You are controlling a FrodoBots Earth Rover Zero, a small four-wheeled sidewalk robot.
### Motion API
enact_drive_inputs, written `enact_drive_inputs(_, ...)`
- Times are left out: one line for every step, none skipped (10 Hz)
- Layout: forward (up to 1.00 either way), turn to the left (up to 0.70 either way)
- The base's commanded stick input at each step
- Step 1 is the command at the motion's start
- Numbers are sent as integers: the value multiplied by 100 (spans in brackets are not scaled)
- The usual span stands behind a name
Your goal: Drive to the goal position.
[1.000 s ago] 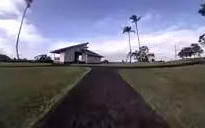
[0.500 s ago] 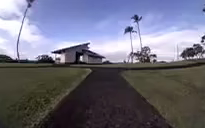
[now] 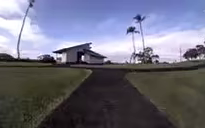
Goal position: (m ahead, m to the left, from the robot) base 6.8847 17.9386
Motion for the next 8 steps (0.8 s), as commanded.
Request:
enact_drive_inputs(100,0)
enact_drive_inputs(100,0)
enact_drive_inputs(100,0)
enact_drive_inputs(100,0)
enact_drive_inputs(100,0)
enact_drive_inputs(100,0)
enact_drive_inputs(100,0)
enact_drive_inputs(100,0)
